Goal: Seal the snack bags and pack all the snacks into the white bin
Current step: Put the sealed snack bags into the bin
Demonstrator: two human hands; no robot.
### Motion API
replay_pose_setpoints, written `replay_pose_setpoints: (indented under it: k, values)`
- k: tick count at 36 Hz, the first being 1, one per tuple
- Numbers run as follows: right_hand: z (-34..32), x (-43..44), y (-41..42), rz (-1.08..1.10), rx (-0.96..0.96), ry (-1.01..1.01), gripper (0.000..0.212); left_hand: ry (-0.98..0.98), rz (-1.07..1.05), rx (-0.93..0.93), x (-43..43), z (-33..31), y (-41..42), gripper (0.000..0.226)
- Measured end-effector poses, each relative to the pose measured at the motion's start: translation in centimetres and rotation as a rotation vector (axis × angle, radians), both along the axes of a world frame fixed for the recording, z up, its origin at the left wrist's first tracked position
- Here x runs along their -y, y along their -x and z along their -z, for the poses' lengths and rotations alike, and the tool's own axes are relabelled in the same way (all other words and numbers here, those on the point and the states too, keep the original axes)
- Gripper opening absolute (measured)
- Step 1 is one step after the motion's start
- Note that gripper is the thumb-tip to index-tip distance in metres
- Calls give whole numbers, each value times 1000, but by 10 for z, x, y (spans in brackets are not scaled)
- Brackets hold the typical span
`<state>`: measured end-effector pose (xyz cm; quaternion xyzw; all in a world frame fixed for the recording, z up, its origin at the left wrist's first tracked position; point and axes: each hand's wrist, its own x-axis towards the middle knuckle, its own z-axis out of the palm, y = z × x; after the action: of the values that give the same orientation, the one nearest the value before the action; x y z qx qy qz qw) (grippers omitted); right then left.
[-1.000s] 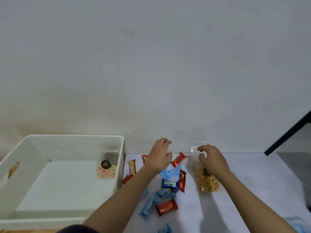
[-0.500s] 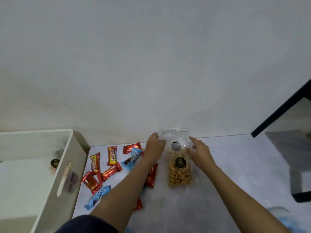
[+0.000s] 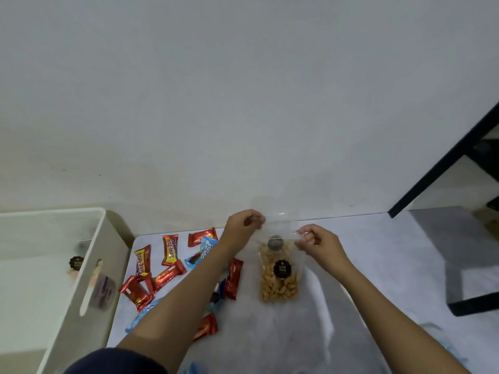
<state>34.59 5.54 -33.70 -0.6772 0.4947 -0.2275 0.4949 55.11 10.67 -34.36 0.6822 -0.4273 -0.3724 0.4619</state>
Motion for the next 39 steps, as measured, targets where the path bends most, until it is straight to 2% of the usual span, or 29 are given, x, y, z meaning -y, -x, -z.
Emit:
replay_pose_setpoints:
  k: [7,11,18,23,30,35,39]
  values:
    - [-44,-20,4,-102,-58,56,14,43,166,137,-19,-42,-8,15]
    - [-74,-38,-9,-85,-49,121,15,145,132,181,-36,-79,-29,16]
    - [-125,-71,-57,108,61,327,12,301,42,263,-84,-143,-92,12]
    - [-153,-100,-108,108,143,380,7,357,-3,276,-132,-173,-143,9]
    - [-175,-156,-191,-9,297,413,24,376,-135,168,-213,-183,-221,13]
    - [-178,-192,-251,-57,405,429,16,351,-232,102,-272,-176,-270,19]
    - [-173,-217,-295,-33,506,409,26,284,-242,80,-316,-165,-298,14]
